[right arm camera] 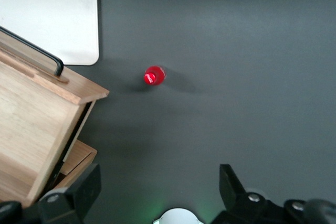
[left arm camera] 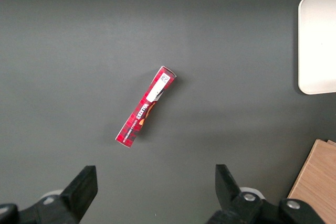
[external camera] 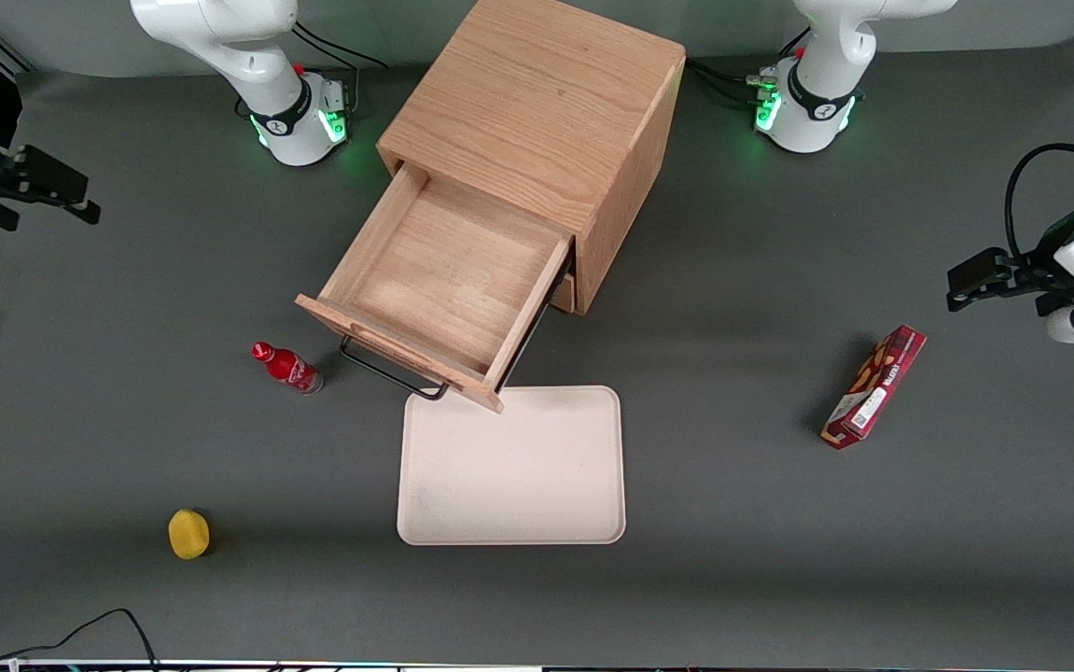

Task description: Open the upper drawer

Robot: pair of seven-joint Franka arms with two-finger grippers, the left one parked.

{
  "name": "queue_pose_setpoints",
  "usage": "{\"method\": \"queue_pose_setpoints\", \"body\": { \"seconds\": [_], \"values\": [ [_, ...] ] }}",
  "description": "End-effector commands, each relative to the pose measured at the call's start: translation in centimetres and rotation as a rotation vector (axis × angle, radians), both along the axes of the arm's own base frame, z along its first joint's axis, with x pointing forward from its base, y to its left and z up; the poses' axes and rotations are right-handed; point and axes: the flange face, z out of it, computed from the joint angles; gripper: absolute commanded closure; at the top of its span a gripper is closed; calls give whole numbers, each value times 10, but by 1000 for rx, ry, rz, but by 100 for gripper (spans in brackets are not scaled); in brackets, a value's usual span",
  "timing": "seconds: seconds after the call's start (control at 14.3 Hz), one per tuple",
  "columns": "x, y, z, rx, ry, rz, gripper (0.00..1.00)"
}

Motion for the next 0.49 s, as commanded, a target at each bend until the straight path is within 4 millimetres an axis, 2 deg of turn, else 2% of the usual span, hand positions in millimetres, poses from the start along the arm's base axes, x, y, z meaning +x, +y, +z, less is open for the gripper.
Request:
{"method": "queue_pose_setpoints", "body": {
  "seconds": [0.0, 0.21, 0.42],
  "values": [
    [-29, 5, -11, -24, -32, -9, 0],
    [-15, 8, 2, -23, -53, -23, 0],
    [-9, 9, -5, -14, -36, -59, 0]
  ]
}}
